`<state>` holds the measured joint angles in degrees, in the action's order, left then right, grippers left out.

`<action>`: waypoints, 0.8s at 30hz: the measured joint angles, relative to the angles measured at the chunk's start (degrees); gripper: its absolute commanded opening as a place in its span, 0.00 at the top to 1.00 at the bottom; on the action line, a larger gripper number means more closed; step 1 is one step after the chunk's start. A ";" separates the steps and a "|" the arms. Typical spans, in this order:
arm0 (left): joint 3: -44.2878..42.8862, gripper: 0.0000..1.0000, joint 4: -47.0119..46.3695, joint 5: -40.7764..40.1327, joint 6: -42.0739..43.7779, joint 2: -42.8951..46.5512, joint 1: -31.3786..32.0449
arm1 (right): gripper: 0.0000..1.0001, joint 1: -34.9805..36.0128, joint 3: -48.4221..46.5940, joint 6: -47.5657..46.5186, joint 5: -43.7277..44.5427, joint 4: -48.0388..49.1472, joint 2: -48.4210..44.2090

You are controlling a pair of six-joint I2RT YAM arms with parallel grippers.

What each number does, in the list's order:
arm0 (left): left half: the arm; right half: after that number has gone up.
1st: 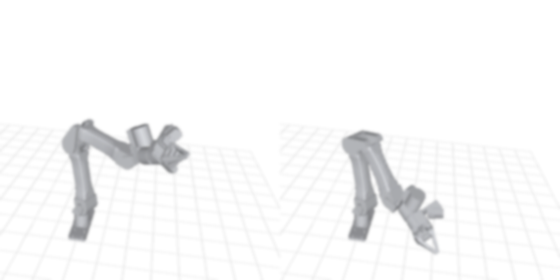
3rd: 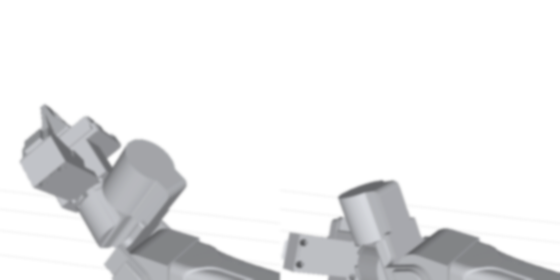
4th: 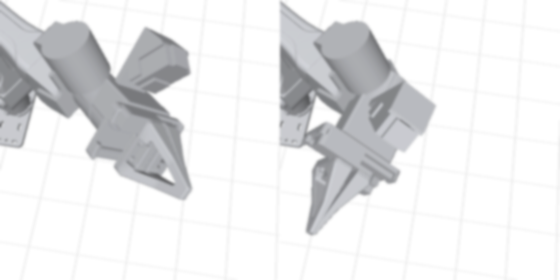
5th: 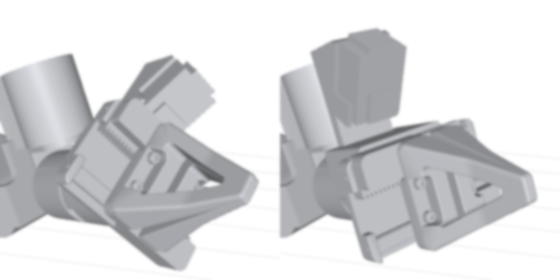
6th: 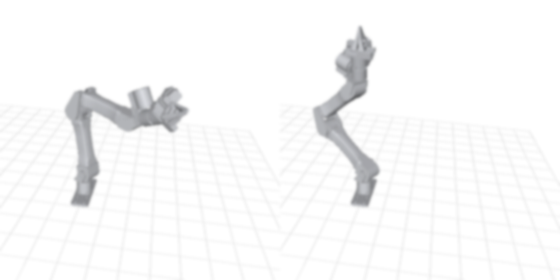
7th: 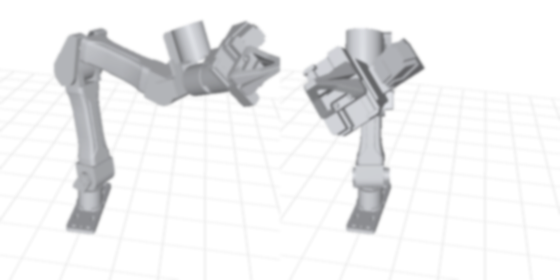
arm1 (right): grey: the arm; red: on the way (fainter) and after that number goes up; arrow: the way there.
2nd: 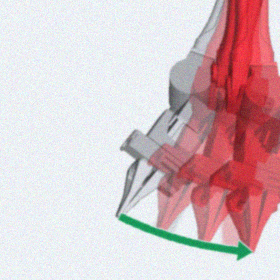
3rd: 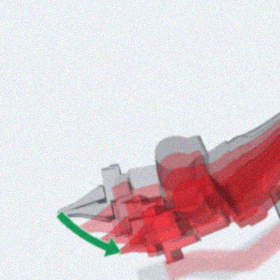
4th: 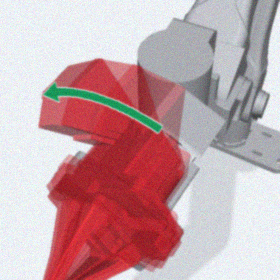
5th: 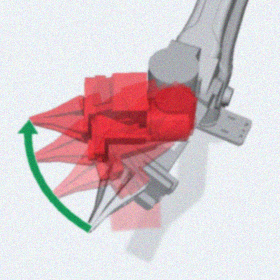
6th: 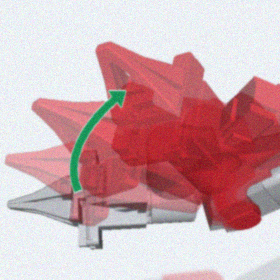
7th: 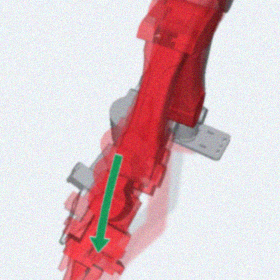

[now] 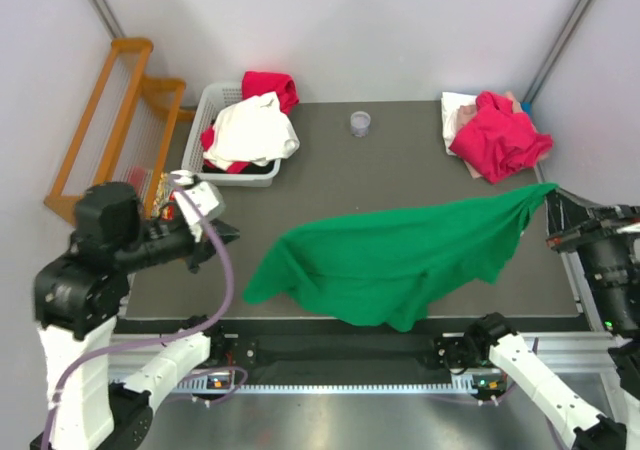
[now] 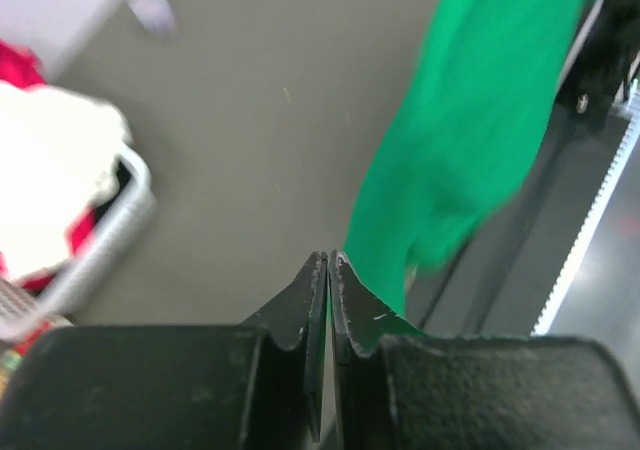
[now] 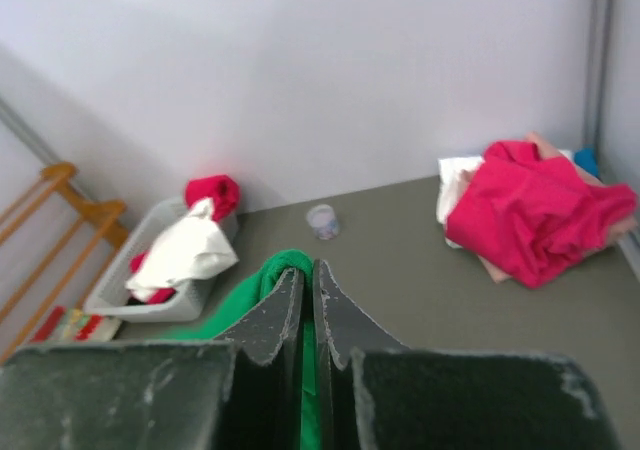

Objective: Fold and stack the t-shirts
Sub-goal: Flatten the tshirt out

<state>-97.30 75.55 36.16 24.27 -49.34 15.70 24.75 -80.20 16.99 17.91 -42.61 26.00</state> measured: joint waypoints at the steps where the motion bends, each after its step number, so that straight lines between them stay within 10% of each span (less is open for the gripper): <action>1: 3.15 0.90 -0.61 -0.24 0.26 0.63 0.00 | 1.00 -0.24 0.72 0.07 0.85 -0.02 0.33; 9: 23.30 0.91 -9.18 0.17 1.49 -7.98 -0.04 | 1.00 -0.55 17.29 2.86 5.90 3.98 12.63; 17: 21.57 0.86 -13.40 1.25 1.79 -24.20 0.46 | 1.00 -0.57 24.09 4.68 6.10 8.61 25.64; 24: 18.69 0.85 -11.32 -1.11 1.03 -30.82 23.87 | 1.00 -0.57 24.30 4.66 8.13 13.00 26.29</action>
<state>-78.61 64.23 35.05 25.30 -80.16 39.57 24.18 -55.90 21.65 26.04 -29.61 52.29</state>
